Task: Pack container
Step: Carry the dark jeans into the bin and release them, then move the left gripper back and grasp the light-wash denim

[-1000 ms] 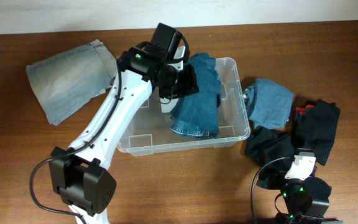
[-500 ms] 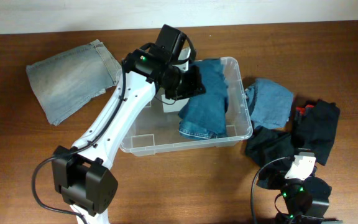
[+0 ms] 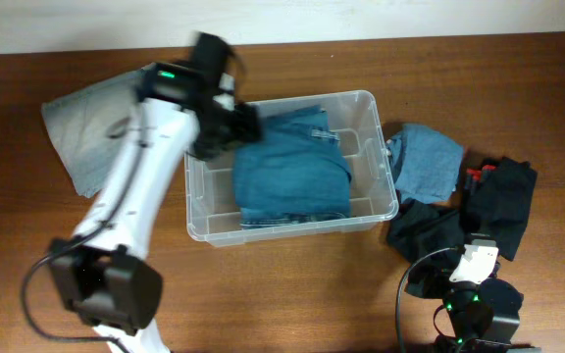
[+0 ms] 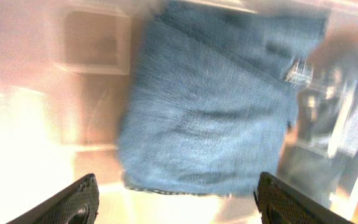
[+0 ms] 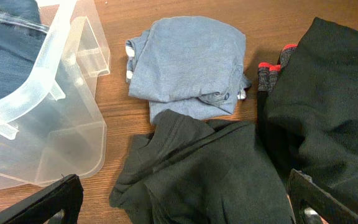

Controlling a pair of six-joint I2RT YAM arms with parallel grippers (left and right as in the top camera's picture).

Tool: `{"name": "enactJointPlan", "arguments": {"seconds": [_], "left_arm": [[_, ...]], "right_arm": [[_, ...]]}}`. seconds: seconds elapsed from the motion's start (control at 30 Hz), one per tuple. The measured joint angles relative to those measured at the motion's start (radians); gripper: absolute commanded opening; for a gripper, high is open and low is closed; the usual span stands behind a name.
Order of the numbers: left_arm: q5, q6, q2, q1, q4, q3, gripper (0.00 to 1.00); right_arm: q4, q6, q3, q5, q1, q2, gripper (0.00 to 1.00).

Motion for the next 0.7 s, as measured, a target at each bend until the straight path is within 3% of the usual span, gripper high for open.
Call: {"name": "enactJointPlan", "arguments": {"seconds": [0.13, 0.27, 0.43, 0.6, 0.67, 0.7], "left_arm": [[-0.014, 0.071, -0.083, 0.148, -0.012, 0.059, 0.58], [-0.034, 0.188, -0.143, 0.131, -0.018, 0.077, 0.36], [-0.069, 0.379, -0.098, 0.033, 0.026, 0.071, 0.33], [-0.093, 0.638, 0.055, -0.098, 0.056, 0.034, 0.32], [-0.118, 0.700, 0.149, -0.139, 0.093, 0.024, 0.19], [-0.137, 0.733, 0.218, -0.159, 0.126, 0.022, 0.18]], "right_arm": [[0.000, 0.001, 0.000, 0.000, 0.000, 0.000, 0.99], [0.000, 0.001, 0.000, 0.000, 0.000, 0.000, 0.99], [0.000, 0.001, 0.000, 0.000, 0.000, 0.000, 0.99], [0.000, 0.001, 0.000, 0.000, 0.000, 0.000, 0.98], [0.000, 0.000, 0.000, 0.000, 0.000, 0.000, 0.99], [0.000, 0.000, 0.000, 0.000, 0.000, 0.000, 0.99]]}}
